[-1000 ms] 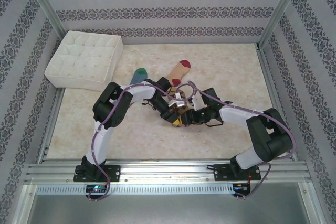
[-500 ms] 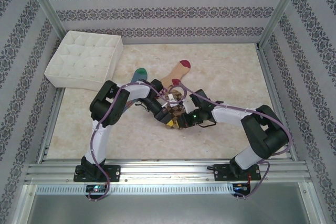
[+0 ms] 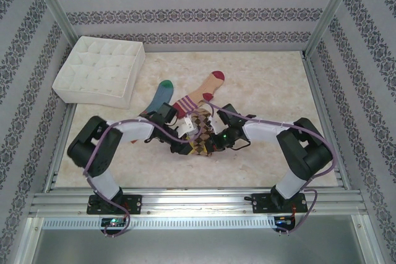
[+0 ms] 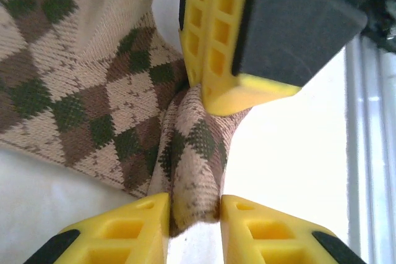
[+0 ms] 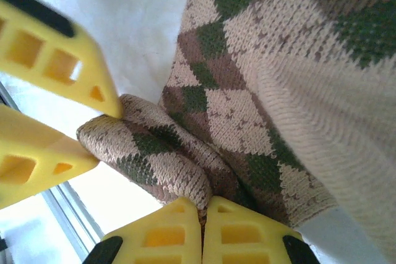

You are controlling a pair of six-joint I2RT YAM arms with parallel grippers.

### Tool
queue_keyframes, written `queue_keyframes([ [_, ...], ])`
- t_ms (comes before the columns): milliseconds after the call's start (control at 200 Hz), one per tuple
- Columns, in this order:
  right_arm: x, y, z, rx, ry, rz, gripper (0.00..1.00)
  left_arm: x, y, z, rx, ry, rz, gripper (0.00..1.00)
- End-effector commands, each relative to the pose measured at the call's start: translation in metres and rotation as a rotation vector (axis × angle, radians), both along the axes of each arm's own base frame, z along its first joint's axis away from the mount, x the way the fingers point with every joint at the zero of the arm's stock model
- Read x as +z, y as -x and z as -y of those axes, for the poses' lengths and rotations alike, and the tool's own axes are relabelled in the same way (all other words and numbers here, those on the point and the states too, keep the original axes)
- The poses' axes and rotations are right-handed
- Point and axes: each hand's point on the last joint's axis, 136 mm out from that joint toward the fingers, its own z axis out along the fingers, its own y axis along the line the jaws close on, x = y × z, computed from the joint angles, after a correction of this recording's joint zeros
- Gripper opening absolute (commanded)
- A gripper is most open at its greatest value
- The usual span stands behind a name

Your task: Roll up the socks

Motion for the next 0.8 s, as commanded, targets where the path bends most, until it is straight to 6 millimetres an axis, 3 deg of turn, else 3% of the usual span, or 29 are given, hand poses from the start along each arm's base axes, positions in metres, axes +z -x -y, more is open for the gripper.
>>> queue_keyframes([
  [0, -0.018, 0.023, 0.020, -0.015, 0.117, -0.157, 0.01, 0.019, -0.013, 0.007, 0.021, 0.007, 0.306, 0.28],
  [130, -0.016, 0.023, 0.018, -0.015, 0.122, -0.187, 0.01, 0.042, -0.013, 0.007, 0.077, 0.034, 0.519, 0.34],
  [275, -0.016, 0.024, 0.018, -0.009, 0.140, -0.213, 0.02, 0.058, -0.016, 0.010, 0.157, 0.046, 0.522, 0.35],
  [560, -0.020, 0.021, 0.018, -0.013, 0.175, -0.238, 0.03, 0.042, -0.011, 0.029, 0.144, 0.041, 0.449, 0.35],
  [794, -0.019, 0.021, 0.015, -0.030, 0.166, -0.240, 0.06, 0.003, -0.021, 0.026, 0.185, -0.058, 0.383, 0.34],
])
